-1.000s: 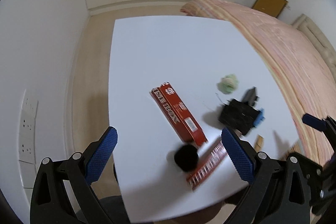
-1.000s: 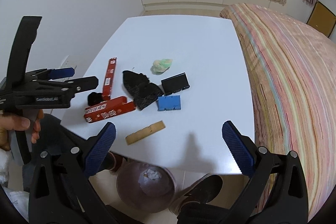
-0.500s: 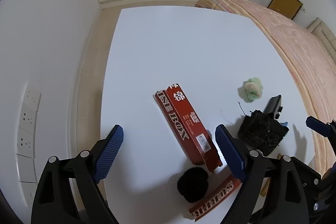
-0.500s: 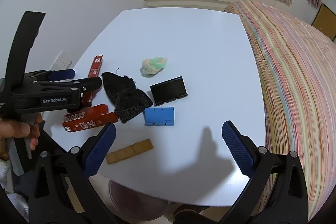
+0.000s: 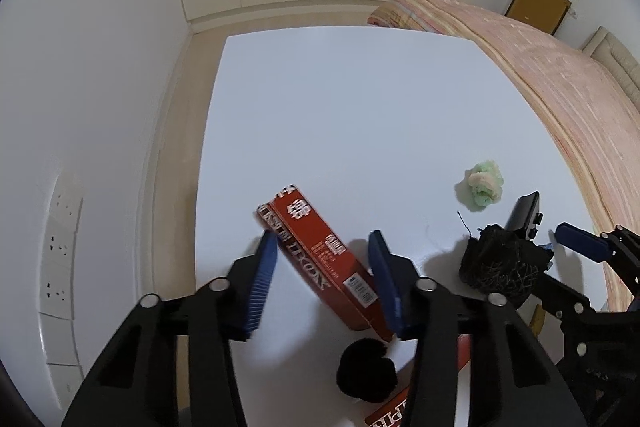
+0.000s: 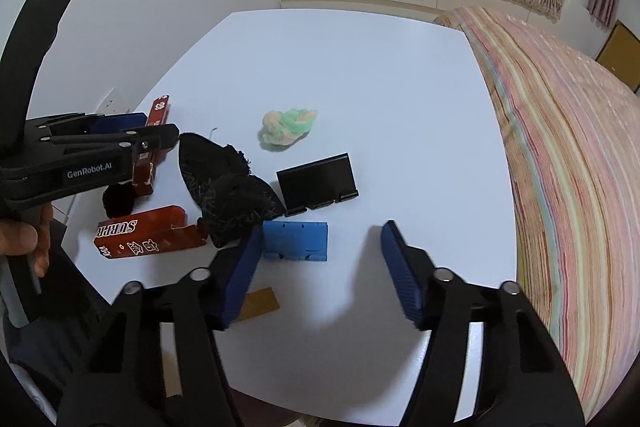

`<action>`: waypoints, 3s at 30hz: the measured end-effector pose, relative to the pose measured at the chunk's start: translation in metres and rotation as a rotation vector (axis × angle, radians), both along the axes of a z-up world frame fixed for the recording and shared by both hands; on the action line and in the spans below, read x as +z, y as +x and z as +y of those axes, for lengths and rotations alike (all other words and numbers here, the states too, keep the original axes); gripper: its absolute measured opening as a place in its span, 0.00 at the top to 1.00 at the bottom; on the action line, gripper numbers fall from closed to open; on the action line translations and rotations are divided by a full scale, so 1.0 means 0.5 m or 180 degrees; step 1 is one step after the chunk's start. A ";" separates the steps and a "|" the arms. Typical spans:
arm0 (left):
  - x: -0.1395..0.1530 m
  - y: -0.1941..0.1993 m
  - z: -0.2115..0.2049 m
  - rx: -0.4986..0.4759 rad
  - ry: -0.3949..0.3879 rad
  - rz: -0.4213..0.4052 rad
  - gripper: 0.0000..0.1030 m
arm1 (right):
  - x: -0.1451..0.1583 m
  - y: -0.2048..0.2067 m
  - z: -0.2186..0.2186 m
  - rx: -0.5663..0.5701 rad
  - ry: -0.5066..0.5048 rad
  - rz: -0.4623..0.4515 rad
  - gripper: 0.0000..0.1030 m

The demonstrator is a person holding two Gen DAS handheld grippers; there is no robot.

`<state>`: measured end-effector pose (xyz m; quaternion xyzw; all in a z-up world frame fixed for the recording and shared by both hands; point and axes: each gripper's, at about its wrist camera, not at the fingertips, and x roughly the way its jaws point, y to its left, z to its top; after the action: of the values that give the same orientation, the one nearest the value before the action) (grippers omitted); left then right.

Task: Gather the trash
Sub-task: 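Grasp the red tissue box with the left tool while the right tool grasps the blue block, then carry both items over the wastebasket and open both tools to drop them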

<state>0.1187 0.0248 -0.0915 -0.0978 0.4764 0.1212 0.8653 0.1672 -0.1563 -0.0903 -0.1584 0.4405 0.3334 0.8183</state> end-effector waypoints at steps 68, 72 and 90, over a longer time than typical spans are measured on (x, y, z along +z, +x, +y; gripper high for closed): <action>0.128 -0.369 -0.171 -0.1750 -0.0253 -0.0386 0.83 | 0.145 -0.388 -0.143 0.0272 0.0395 -0.0134 0.70; 0.112 -0.390 -0.190 -0.1804 -0.0275 -0.0326 0.83 | 0.125 -0.411 -0.149 0.0275 0.0386 -0.0085 0.70; 0.084 -0.407 -0.214 -0.1883 -0.0313 -0.0200 0.79 | 0.088 -0.424 -0.156 0.0355 0.0371 0.0075 0.69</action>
<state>-0.0848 -0.0823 -0.0494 -0.0002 0.4625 -0.1625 0.8716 -0.0445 -0.2342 -0.0461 -0.1309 0.4205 0.4054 0.8011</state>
